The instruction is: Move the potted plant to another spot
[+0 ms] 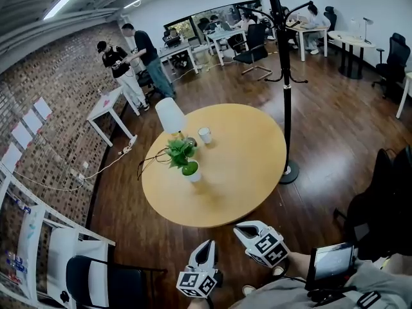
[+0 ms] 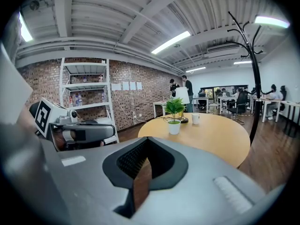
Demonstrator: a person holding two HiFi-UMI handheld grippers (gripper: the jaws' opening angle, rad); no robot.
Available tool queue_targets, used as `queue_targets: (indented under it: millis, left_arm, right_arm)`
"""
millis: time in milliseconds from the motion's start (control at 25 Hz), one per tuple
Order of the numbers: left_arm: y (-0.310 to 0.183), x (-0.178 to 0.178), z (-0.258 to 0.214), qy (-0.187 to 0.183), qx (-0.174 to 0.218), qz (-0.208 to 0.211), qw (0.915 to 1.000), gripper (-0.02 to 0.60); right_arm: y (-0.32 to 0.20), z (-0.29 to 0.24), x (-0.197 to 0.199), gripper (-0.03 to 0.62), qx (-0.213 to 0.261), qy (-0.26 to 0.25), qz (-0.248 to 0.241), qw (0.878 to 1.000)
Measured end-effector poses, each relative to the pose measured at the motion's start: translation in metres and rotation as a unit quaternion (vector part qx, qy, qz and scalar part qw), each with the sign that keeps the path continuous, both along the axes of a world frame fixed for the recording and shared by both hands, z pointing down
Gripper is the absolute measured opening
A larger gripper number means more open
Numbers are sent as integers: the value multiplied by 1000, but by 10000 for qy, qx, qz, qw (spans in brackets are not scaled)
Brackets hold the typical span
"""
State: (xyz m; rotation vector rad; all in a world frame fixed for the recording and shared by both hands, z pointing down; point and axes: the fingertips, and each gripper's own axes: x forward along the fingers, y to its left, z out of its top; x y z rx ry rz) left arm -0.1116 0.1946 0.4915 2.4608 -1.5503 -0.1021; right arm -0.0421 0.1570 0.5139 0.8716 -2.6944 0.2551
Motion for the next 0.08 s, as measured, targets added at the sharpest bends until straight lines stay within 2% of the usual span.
queue_targets:
  millis: [80]
  left_arm:
    - [-2, -2, 0, -11, 24, -21, 10000, 2]
  right_arm:
    - [-3, -1, -2, 6, 50, -6, -6, 10000]
